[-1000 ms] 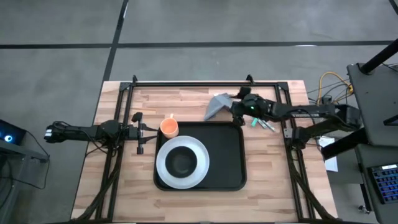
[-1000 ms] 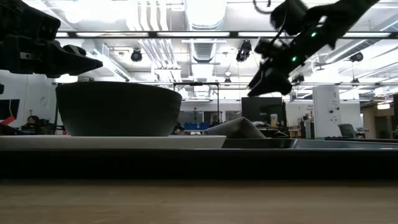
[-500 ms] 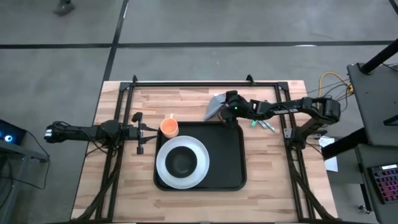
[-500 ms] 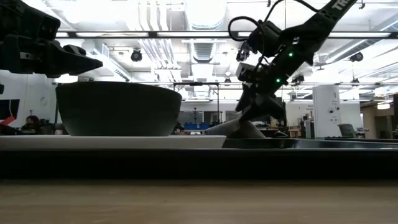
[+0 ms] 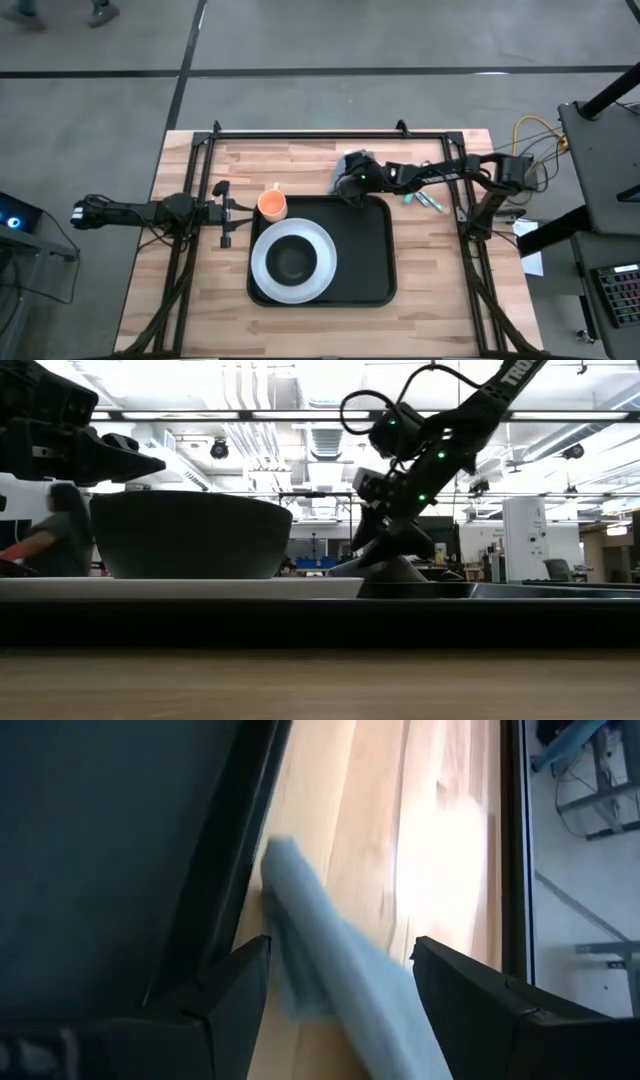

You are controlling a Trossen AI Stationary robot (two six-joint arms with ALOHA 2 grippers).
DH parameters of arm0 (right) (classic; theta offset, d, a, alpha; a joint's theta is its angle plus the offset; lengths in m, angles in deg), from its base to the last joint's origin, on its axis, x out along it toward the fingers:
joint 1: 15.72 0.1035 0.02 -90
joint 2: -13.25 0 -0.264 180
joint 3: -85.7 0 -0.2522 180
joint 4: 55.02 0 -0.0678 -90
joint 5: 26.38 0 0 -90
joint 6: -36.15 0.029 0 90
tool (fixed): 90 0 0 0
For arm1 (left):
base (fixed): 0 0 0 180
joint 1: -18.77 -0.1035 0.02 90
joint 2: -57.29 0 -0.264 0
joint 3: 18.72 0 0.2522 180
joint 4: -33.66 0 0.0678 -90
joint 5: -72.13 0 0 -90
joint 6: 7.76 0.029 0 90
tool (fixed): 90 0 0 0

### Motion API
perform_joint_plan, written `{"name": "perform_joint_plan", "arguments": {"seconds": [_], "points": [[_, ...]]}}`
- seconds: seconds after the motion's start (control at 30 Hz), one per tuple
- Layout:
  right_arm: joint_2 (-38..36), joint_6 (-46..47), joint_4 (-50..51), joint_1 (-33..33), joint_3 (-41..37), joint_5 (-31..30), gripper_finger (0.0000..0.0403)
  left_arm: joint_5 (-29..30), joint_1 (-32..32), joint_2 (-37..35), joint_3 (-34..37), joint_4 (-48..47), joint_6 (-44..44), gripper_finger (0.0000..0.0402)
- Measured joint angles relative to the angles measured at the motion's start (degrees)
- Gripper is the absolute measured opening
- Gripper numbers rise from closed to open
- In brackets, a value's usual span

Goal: Set up tray
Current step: Put the gray napkin on the right side of the black tray

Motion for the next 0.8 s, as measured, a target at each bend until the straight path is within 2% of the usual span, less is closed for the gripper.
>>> {"name": "perform_joint_plan", "arguments": {"seconds": [0.33,0.8], "points": [[6.1,-2.6,2.4,1.6,5.1,1.4,0.0226,0.0,0.0,0.5,0.0,0.0,0.0,0.0084],[6.2,-3.4,3.9,1.4,6.4,-0.3,0.0221,0.0,0.0,0.8,0.0,0.0,0.0,0.0084]]}}
